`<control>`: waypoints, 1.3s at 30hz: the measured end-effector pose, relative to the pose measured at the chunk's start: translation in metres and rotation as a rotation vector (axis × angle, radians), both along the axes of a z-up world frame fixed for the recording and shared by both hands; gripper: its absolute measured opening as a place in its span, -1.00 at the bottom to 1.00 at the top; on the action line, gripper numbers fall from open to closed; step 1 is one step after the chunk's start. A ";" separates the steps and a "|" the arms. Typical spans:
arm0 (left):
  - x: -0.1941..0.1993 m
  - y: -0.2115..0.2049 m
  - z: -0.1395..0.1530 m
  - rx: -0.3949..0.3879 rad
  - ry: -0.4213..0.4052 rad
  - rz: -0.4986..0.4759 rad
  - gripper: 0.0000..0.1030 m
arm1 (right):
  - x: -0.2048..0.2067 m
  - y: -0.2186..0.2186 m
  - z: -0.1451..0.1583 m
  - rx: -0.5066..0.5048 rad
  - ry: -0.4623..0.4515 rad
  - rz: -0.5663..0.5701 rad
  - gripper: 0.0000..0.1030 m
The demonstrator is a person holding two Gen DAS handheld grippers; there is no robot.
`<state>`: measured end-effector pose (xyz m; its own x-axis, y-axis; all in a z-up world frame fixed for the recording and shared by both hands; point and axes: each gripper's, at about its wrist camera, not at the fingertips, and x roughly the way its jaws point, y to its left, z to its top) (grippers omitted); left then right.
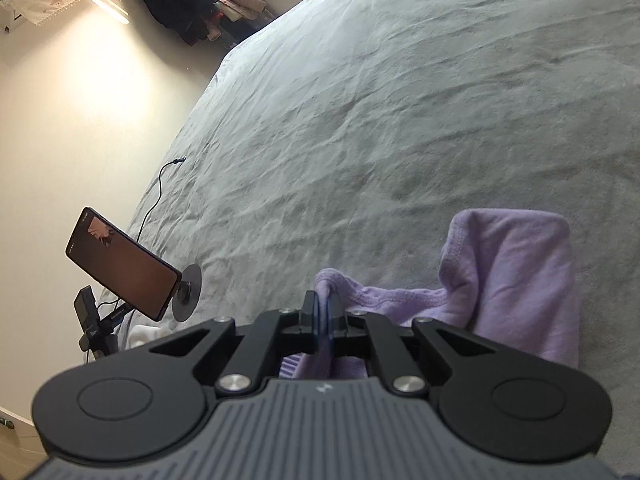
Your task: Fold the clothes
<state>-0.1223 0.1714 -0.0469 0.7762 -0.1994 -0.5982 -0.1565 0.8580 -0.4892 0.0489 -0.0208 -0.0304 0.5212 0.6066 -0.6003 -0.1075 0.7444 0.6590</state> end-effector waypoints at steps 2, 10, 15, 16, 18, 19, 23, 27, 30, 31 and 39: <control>0.002 0.005 -0.001 -0.003 0.015 -0.014 -0.91 | 0.001 0.001 -0.001 0.023 0.001 0.010 -0.85; 0.021 0.015 0.018 0.102 0.009 -0.123 -0.62 | -0.007 -0.041 0.020 0.057 -0.081 0.028 -0.61; 0.055 0.012 0.033 0.172 -0.011 -0.184 -0.20 | -0.021 -0.076 0.017 -0.018 -0.116 -0.027 -0.34; 0.063 0.009 0.034 0.176 -0.013 -0.198 -0.20 | -0.024 -0.083 0.017 -0.033 -0.123 -0.038 -0.34; 0.080 0.004 0.031 0.191 -0.011 -0.212 -0.18 | -0.030 -0.098 0.015 -0.062 -0.137 -0.060 -0.34; 0.088 0.001 0.030 0.198 -0.010 -0.219 -0.18 | -0.033 -0.103 0.014 -0.070 -0.137 -0.071 -0.34; 0.117 -0.006 0.021 0.211 0.001 -0.230 -0.18 | -0.036 -0.109 -0.001 -0.058 -0.110 -0.098 -0.34; 0.134 -0.009 0.012 0.224 0.012 -0.230 -0.21 | -0.033 -0.101 -0.008 -0.062 -0.114 -0.105 -0.34; 0.137 -0.005 0.008 0.218 0.004 -0.205 -0.61 | -0.029 -0.094 -0.012 -0.080 -0.125 -0.116 -0.34; 0.136 -0.003 0.007 0.215 -0.004 -0.199 -0.71 | -0.028 -0.092 -0.014 -0.087 -0.128 -0.121 -0.34; 0.120 0.008 0.005 0.243 -0.091 -0.099 -1.00 | -0.027 -0.082 -0.026 -0.163 -0.166 -0.147 -0.34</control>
<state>-0.0019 0.1790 -0.0415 0.8126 -0.1364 -0.5667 -0.0309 0.9608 -0.2755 0.0224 -0.1024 -0.0568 0.6957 0.4195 -0.5830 -0.0868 0.8549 0.5115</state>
